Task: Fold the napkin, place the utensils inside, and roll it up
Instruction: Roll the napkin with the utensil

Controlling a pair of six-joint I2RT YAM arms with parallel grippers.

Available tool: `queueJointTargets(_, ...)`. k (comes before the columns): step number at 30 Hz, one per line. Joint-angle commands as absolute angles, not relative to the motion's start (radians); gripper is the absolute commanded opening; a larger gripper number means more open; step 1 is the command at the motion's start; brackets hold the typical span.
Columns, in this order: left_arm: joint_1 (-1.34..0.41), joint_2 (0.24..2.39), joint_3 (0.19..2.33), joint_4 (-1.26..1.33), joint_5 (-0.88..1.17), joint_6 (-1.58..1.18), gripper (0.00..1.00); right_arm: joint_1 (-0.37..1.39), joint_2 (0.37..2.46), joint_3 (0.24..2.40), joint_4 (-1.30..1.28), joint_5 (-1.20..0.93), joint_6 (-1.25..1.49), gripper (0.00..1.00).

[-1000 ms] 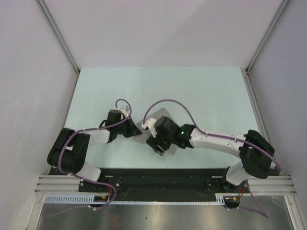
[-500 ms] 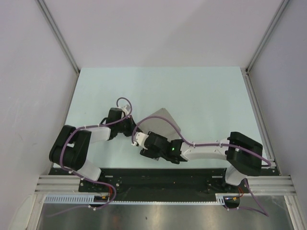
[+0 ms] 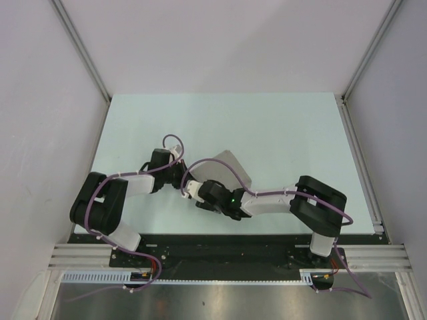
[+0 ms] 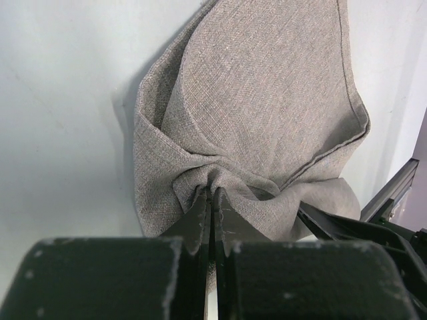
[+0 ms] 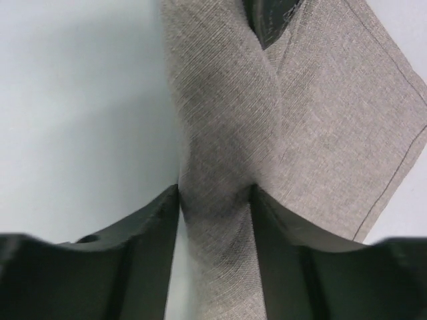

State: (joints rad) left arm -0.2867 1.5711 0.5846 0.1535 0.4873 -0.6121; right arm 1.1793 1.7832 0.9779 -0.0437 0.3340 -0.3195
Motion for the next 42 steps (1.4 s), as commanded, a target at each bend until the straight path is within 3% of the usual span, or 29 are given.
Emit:
queueJointTargets(1,-0.278,1.603,0.603,0.147,0.437,-0.578,0.00,1.134,1.831,1.029,-0.047,0.243,-0.319,0.47)
queueJointTargets(4,-0.278,1.592,0.614,0.167,0.462,-0.577,0.00,1.101,1.853,1.058,-0.101,0.161,-0.295,0.40)
queueJointTargets(8,-0.272,1.554,0.643,0.152,0.453,-0.578,0.11,1.066,1.856,1.094,-0.191,0.017,-0.249,0.35)
queueJointTargets(9,-0.268,1.530,0.647,0.141,0.448,-0.577,0.23,1.045,1.858,1.106,-0.208,-0.062,-0.235,0.34)
queueJointTargets(12,-0.249,1.459,0.652,0.126,0.417,-0.583,0.41,0.987,1.865,1.121,-0.259,-0.216,-0.181,0.30)
queueJointTargets(15,-0.227,1.401,0.632,0.107,0.371,-0.583,0.48,0.953,1.871,1.140,-0.302,-0.329,-0.150,0.27)
queueJointTargets(22,-0.219,1.258,0.499,0.190,0.396,-0.566,0.53,0.865,1.922,1.204,-0.371,-0.554,-0.112,0.25)
queueJointTargets(31,-0.241,1.288,0.465,0.299,0.483,-0.543,0.64,0.813,2.029,1.322,-0.440,-0.727,-0.120,0.25)
queueJointTargets(42,-0.265,1.426,0.485,0.368,0.497,-0.541,0.60,0.778,2.118,1.396,-0.479,-0.822,-0.126,0.24)
